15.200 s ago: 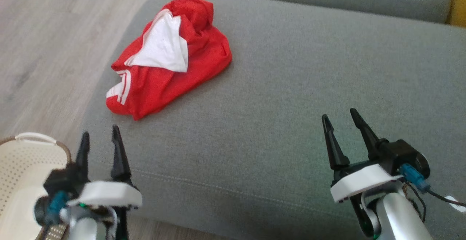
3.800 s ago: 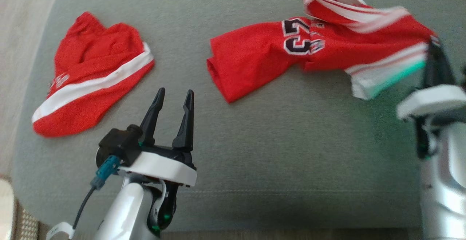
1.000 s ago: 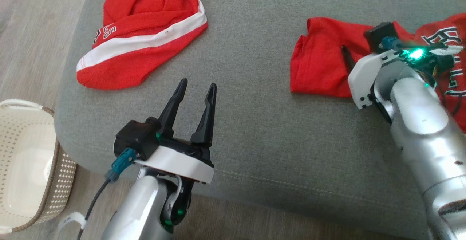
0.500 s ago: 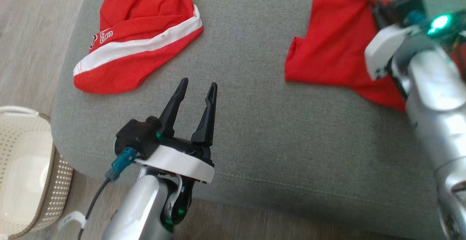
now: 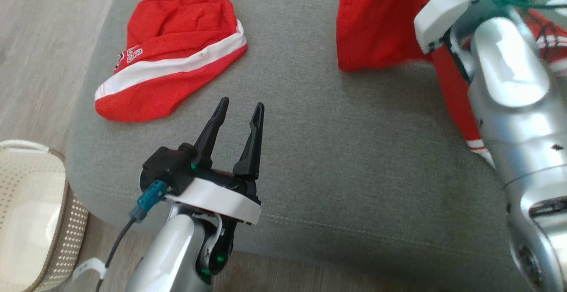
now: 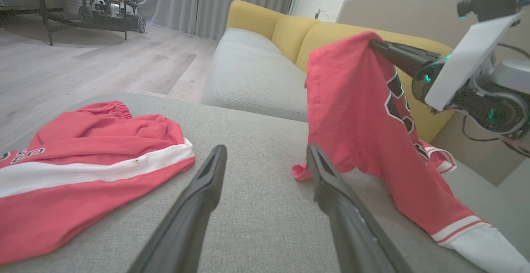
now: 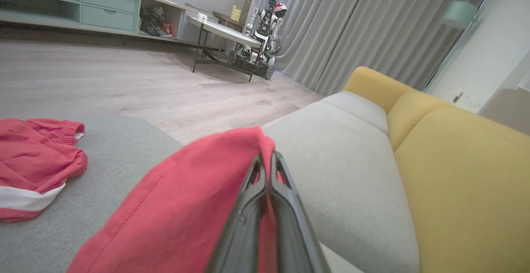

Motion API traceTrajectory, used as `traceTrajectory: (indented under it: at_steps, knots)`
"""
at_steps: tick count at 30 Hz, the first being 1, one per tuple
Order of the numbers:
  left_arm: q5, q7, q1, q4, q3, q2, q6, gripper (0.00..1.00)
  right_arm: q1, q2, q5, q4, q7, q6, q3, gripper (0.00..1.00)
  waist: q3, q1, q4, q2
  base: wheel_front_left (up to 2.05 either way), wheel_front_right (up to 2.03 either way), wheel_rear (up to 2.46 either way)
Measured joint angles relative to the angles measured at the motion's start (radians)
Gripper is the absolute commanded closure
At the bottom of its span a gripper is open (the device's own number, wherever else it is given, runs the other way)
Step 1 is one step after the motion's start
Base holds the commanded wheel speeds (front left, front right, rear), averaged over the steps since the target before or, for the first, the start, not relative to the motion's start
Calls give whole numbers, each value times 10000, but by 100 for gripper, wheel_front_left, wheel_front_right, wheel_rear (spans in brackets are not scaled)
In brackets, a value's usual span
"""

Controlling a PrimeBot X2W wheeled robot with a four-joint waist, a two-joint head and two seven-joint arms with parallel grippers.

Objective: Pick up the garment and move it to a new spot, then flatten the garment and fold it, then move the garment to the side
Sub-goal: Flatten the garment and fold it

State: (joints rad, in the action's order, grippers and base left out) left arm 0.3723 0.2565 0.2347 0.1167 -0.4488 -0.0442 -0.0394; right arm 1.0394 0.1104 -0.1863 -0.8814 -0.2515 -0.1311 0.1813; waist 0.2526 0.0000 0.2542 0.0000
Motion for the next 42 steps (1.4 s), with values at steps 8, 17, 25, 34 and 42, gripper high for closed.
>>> traceTrajectory:
  at_steps: [8,17,25,34,42]
  knots:
    - [36,0,-57,-77,-318,0,40,0,579,859,-1317,-1239,82,0,-497,100,88,0,477,0,0,0,0]
    - [286,0,25,-157,-761,0,6,0,1924,1425,-2986,-1898,142,0,-1668,0,821,0,1471,0,0,0,0]
    - [385,0,155,-188,-815,2,-138,0,1958,1032,-3866,-2376,403,0,-2867,0,1044,1,1554,0,0,0,0]
    - [86,0,147,-178,-132,8,-136,0,-15,-219,-2224,-767,-8,0,-3181,0,424,1,340,0,0,0,0]
    - [-188,0,68,-136,491,8,-38,0,-3486,-395,506,2573,-10,0,-2128,0,-235,1,-1092,0,0,0,0]
